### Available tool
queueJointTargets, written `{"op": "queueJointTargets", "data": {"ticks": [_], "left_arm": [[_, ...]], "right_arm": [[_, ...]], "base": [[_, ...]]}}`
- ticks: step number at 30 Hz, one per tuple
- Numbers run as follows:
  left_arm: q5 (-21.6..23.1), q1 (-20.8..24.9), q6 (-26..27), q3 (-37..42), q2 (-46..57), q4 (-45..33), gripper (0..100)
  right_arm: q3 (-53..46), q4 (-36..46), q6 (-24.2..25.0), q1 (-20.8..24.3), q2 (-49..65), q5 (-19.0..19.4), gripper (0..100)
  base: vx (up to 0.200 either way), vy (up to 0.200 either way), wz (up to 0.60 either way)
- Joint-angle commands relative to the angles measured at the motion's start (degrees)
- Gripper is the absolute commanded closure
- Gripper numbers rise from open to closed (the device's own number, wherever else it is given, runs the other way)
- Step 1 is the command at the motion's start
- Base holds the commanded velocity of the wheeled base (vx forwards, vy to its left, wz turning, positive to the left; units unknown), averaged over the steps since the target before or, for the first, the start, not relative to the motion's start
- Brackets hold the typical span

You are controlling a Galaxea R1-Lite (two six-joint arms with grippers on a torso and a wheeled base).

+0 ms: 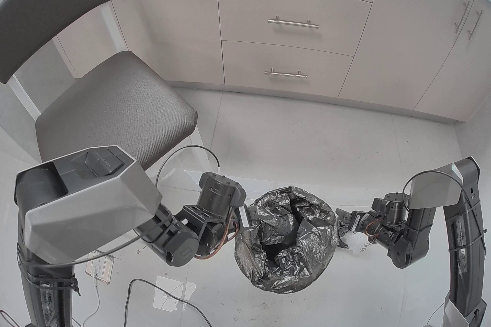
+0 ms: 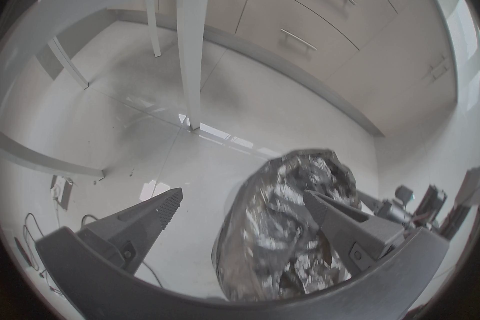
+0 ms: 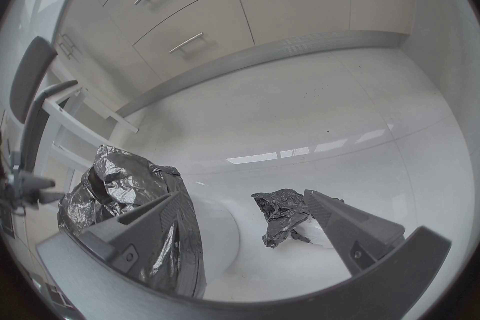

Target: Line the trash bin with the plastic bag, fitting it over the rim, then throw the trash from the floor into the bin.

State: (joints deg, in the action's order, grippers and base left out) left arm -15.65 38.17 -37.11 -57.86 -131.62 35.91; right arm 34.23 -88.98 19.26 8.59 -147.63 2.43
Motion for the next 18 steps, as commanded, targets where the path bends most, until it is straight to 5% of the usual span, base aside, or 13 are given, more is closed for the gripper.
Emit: {"op": "queueJointTargets", "data": {"ticks": [1, 18], "left_arm": [[-1.84, 3.32, 0.11, 4.16, 3.57, -0.67, 0], [-7.81, 7.01, 4.76, 5.47, -5.05, -1.11, 0]], "right_arm": [[0.93, -1.02, 1.66, -0.24, -0.91, 0.3, 0], [1.63, -1.02, 1.74, -1.04, -1.35, 1.53, 0]], "base": [[0.0, 0.0, 0.0], [0.0, 0.0, 0.0]]}}
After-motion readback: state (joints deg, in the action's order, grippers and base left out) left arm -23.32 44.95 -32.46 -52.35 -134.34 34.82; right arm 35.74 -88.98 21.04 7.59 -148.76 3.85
